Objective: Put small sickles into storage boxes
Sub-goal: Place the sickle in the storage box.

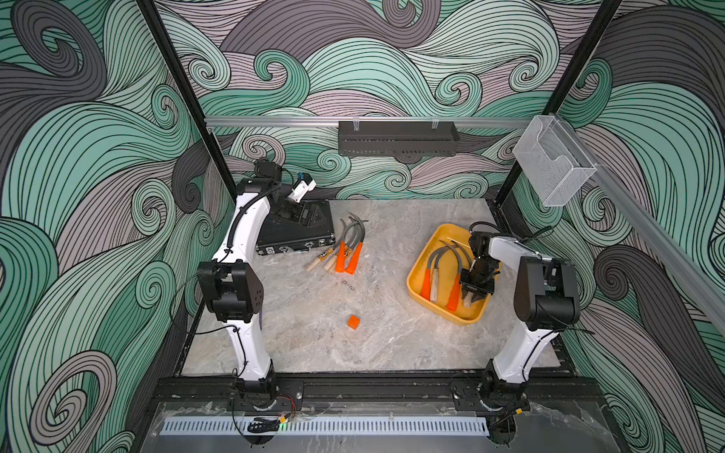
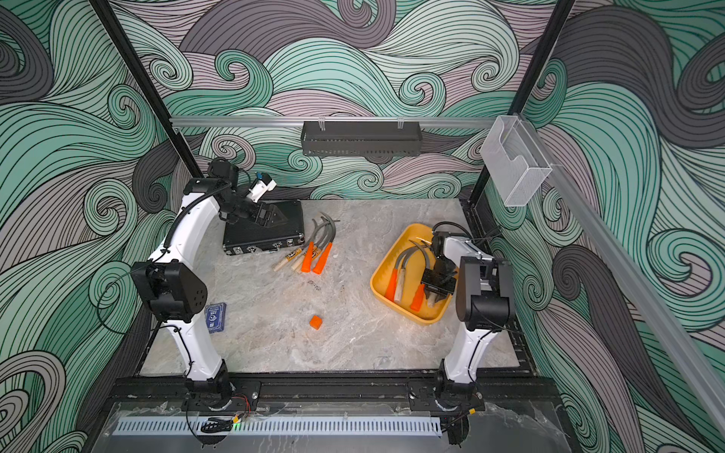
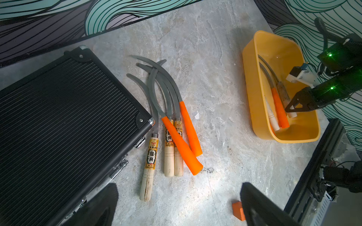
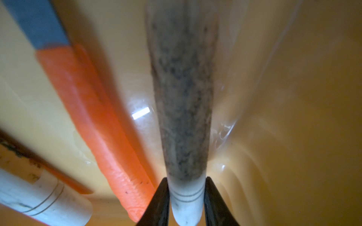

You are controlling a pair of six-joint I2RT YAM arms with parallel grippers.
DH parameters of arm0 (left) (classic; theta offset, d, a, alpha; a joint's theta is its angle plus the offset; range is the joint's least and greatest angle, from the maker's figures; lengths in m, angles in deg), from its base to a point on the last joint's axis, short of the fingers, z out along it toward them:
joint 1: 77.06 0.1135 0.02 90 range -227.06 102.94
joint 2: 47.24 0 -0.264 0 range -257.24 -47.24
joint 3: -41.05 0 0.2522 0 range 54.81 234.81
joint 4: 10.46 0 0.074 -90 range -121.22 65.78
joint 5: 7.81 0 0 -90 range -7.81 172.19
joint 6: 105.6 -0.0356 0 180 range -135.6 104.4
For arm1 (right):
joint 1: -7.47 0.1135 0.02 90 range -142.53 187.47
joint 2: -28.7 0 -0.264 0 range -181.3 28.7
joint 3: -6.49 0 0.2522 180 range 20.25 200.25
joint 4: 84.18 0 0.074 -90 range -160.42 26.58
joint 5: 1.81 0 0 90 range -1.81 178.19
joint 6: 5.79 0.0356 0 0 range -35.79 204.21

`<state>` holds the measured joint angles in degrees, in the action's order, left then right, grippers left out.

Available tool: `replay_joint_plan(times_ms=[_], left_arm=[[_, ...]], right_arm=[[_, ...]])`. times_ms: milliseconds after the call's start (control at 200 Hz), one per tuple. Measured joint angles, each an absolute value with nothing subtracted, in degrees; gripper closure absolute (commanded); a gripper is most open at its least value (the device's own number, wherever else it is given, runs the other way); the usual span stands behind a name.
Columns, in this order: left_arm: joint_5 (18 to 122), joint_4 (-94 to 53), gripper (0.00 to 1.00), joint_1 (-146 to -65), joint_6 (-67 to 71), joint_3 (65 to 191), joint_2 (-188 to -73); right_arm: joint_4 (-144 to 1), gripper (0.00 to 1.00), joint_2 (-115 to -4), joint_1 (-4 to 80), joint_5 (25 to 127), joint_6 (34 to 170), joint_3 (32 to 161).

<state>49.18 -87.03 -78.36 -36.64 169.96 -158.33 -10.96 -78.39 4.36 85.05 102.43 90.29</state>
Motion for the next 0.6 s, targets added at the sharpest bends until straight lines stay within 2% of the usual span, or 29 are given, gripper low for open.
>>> replay_joint_plan(times_ms=[370, 600], left_arm=[[49.18, -86.42, 0.03, -78.36, -37.08, 168.89, -156.82], [48.57, -86.35, 0.03, -78.36, -37.08, 168.87, -156.62]], right_arm=[[-10.96, 0.65, -77.85, 4.36, 85.66, 102.45, 90.58], [-12.97, 0.64, -71.4, 4.36, 83.41, 102.69, 92.33]])
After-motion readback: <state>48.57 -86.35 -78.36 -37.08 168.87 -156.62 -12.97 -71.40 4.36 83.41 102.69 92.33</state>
